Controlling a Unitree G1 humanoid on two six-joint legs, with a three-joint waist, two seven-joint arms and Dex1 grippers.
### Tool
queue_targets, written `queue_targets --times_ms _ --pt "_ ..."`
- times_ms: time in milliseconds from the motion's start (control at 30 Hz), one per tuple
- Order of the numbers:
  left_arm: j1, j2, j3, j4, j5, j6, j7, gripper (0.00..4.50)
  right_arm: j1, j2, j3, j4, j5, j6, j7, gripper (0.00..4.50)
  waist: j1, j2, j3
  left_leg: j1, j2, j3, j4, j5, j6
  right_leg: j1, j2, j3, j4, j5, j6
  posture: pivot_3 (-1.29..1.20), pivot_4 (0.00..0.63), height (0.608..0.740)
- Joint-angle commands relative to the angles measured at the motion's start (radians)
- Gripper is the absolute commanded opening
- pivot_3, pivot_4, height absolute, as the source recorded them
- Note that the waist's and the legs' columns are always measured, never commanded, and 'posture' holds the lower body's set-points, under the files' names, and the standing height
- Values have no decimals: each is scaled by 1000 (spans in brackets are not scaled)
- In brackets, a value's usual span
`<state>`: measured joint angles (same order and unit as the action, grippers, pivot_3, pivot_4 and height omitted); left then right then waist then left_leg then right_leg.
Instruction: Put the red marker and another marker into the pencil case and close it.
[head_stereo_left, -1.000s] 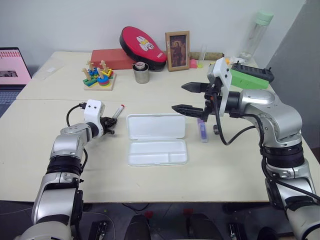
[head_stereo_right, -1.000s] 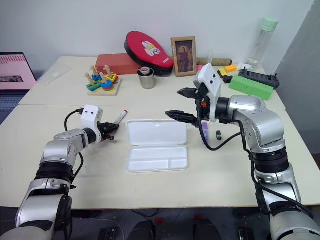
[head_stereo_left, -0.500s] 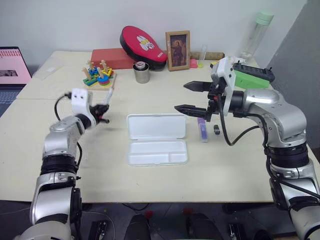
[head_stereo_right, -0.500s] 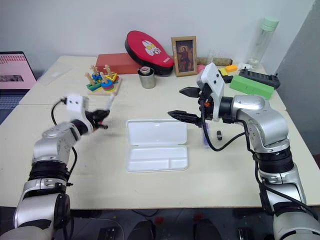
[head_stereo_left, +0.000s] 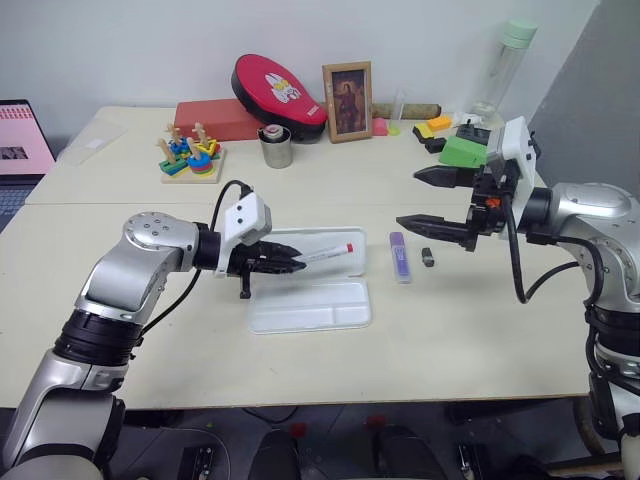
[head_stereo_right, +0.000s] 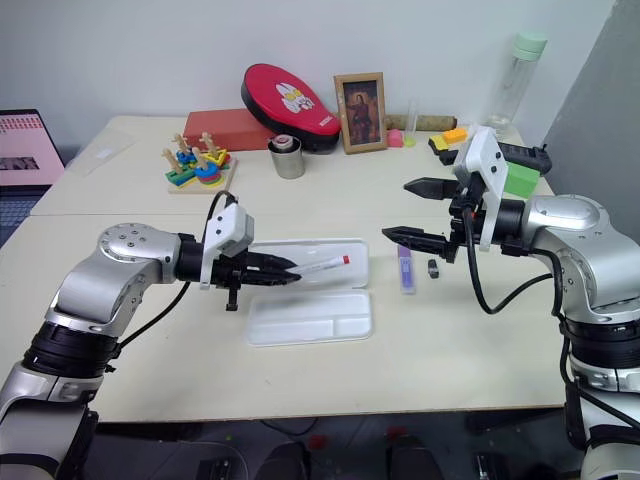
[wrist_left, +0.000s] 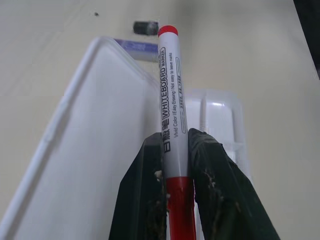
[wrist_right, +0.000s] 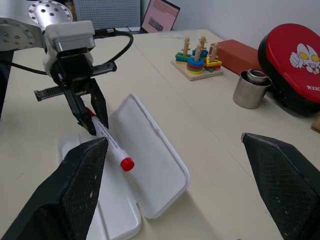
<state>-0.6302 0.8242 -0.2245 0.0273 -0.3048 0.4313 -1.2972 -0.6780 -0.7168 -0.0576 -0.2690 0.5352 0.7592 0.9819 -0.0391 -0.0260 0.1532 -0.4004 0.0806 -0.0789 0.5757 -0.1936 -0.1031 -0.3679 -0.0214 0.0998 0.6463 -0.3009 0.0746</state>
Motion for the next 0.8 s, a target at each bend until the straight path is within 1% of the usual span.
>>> queue_targets --times_ms 33,133,400,800 --pt "-9 0 -44 46 77 -73 -27 403 21 -26 -36 -58 24 15 -26 4500 4 0 0 0 0 0 0 0 0 0 0 0 0 0 0 0 150 740" --pt "-13 -23 -49 50 73 -67 -39 403 47 -38 -36 -78 31 24 -31 4500 7 0 0 -1 0 0 0 0 0 0 0 0 0 0 0 0 150 740" --pt "-2 -56 -73 71 132 -84 -24 403 114 -78 -11 -135 68 48 -1 4500 9 0 0 -1 0 0 0 0 0 0 0 0 0 0 0 0 150 740" --pt "3 -74 -79 80 172 -74 -13 403 122 -84 6 -136 65 48 -2 4500 8 0 0 -1 0 0 1 0 0 0 0 0 0 0 0 0 150 740"
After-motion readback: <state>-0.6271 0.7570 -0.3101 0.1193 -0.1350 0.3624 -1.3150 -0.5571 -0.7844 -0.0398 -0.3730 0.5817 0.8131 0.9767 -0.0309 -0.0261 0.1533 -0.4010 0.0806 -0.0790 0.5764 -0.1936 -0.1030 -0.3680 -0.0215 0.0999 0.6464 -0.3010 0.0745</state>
